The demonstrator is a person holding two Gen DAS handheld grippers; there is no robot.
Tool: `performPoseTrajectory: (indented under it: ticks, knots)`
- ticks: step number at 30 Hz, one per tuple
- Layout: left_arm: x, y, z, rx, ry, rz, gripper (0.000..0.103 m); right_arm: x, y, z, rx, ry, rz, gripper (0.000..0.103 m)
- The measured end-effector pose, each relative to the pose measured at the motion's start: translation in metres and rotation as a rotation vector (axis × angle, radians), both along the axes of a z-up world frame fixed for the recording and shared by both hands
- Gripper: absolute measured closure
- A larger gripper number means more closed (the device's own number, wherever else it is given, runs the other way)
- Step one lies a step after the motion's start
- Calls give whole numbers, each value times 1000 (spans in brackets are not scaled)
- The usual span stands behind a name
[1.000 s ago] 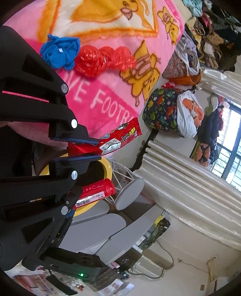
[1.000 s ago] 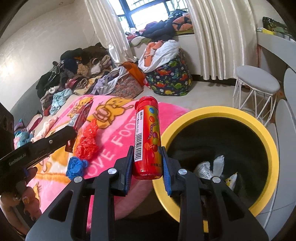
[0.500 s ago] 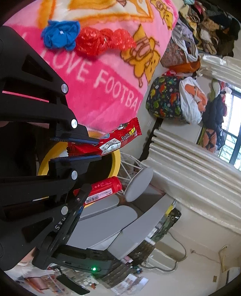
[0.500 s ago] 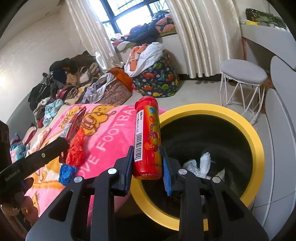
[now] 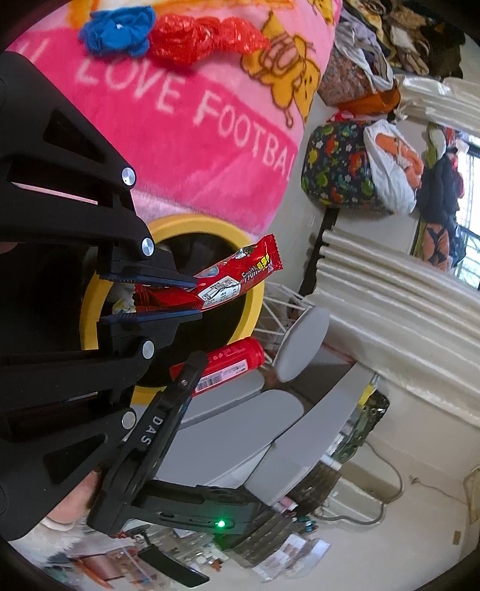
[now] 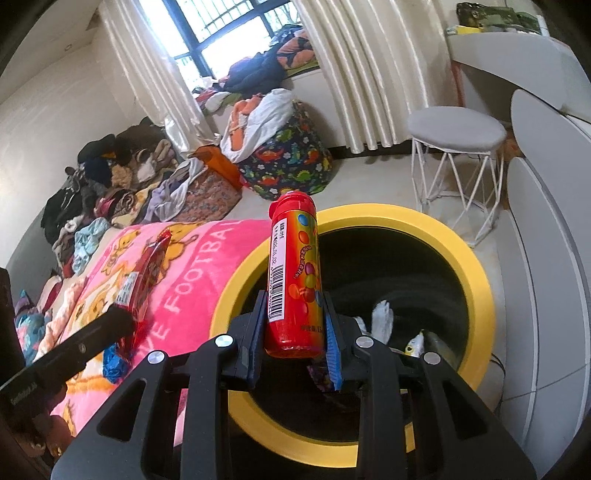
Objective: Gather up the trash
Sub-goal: 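Carry the red snack bar and red candy tube in both grippers over the bin, then open both grippers to drop the snack bar and candy tube into the bin, then move both open grippers back over the blue cloth and red wrapper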
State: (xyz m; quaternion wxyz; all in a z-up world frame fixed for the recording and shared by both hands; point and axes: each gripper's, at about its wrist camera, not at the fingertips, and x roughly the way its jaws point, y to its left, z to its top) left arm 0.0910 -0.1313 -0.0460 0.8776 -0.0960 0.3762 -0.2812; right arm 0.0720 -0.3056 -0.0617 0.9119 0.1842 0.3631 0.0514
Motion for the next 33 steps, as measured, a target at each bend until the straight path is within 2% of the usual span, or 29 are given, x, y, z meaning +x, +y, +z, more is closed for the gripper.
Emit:
performPoseTrajectory:
  ticks: [10, 13, 15, 16, 17, 19, 20, 22, 24, 26, 33]
  knots:
    - [11, -31, -20, 21, 52, -86, 96, -2, -30, -12, 7, 29, -79, 76]
    - [18, -38, -25, 24, 64, -106, 94, 1, -39, -19, 23, 50, -108, 72]
    - [21, -42, -26, 37, 63, -115, 84, 1, -43, -23, 38, 63, -122, 61]
    - [21, -43, -26, 50, 54, -110, 63, 1, -44, -24, 40, 70, -130, 55]
    - [21, -42, -26, 65, 42, -103, 49, 1, -45, -26, 39, 73, -135, 52]
    - [21, -40, -25, 74, 31, -94, 43, 0, -46, -27, 42, 76, -138, 47]
    - [21, -39, -24, 80, 25, -85, 33, 1, -46, -27, 41, 75, -139, 45]
    - [19, -32, -23, 83, 8, -57, 22, 1, -45, -27, 43, 74, -137, 42]
    - [18, -26, -20, 72, 3, -39, 20, 1, -41, -26, 38, 68, -124, 40]
    - [17, -19, -17, 73, -12, -12, 11, 1, -36, -22, 27, 60, -111, 38]
    - [13, 8, -4, 66, -54, 68, 11, 4, -9, -9, -5, 23, -39, 35]
